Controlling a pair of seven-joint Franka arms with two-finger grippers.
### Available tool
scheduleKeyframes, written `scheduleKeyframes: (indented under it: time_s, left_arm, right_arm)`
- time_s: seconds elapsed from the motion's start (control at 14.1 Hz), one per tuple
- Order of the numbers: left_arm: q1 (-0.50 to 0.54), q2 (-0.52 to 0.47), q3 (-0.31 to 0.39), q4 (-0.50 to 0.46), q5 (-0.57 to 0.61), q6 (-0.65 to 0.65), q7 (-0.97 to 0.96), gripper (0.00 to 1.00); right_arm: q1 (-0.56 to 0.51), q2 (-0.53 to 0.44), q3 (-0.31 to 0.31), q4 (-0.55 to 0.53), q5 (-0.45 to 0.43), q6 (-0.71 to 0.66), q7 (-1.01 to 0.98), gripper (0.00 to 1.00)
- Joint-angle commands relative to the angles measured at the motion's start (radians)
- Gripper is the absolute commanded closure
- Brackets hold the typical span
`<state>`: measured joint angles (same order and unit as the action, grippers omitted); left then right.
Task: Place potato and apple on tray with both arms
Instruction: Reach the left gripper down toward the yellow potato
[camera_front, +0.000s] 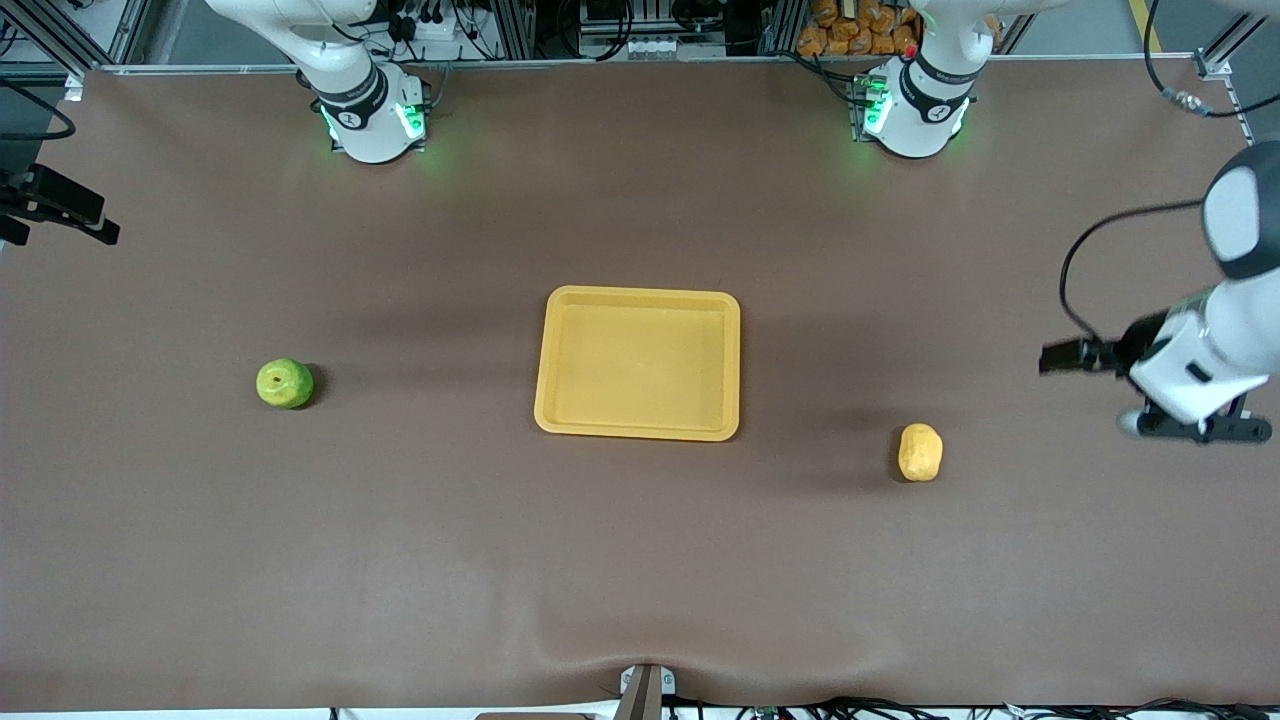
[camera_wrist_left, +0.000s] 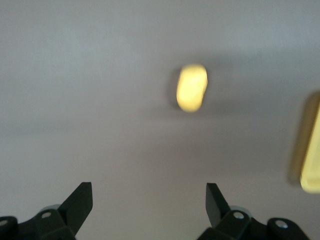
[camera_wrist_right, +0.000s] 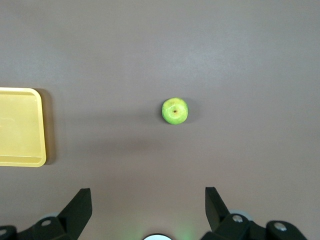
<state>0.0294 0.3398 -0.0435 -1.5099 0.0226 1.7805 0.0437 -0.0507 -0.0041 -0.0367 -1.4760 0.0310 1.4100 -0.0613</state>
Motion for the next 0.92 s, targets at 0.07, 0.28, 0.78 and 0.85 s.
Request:
scheduleKeyframes:
  time_s: [0.07,0.28,0.78,0.85]
  left_arm:
    - [0.000,0.108,-0.007,-0.036,-0.013,0.156,-0.005,0.00]
    - [-0.002,0.168,-0.010,-0.125,-0.013,0.380,-0.037,0.00]
    - [-0.086,0.243,-0.010,-0.254,-0.015,0.609,-0.183,0.00]
    - [-0.098,0.258,-0.010,-0.254,-0.015,0.620,-0.200,0.00]
  right_arm:
    - [-0.017,0.021,0.011,0.009,0.017,0.001,0.006,0.00]
    - [-0.015,0.044,0.011,0.013,0.000,0.001,-0.003,0.00]
    - [-0.012,0.117,0.012,0.028,-0.003,0.001,-0.005,0.00]
    - [-0.014,0.119,0.012,0.031,-0.003,0.003,-0.006,0.00]
